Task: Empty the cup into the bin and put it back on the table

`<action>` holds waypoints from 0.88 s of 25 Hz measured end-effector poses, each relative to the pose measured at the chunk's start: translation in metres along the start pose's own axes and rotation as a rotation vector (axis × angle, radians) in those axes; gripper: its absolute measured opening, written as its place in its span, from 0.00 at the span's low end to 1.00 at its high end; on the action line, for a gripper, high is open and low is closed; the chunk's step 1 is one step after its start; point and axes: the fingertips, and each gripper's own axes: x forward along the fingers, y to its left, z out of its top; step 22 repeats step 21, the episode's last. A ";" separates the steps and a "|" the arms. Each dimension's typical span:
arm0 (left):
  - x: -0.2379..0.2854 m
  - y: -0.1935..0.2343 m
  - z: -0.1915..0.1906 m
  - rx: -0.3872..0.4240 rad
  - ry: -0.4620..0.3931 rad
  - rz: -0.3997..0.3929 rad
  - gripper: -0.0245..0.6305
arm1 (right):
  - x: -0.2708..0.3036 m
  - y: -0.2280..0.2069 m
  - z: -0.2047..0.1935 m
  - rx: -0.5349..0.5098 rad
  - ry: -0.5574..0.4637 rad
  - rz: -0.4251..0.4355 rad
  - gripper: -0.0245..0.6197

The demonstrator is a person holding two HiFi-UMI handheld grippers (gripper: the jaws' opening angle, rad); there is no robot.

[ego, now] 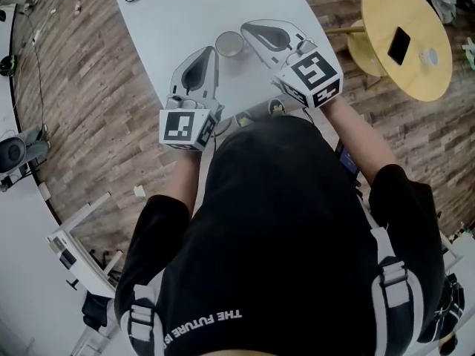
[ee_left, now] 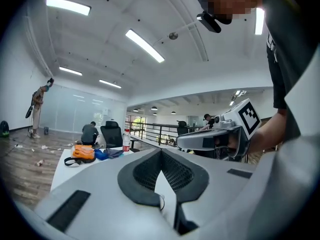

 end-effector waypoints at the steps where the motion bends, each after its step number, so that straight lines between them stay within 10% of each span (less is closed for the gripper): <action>1: -0.001 0.001 0.000 -0.003 0.001 0.003 0.07 | 0.000 0.001 0.001 -0.001 -0.001 0.003 0.06; 22: -0.016 -0.001 0.000 -0.002 0.011 0.022 0.07 | -0.004 0.013 0.001 -0.025 0.009 -0.002 0.06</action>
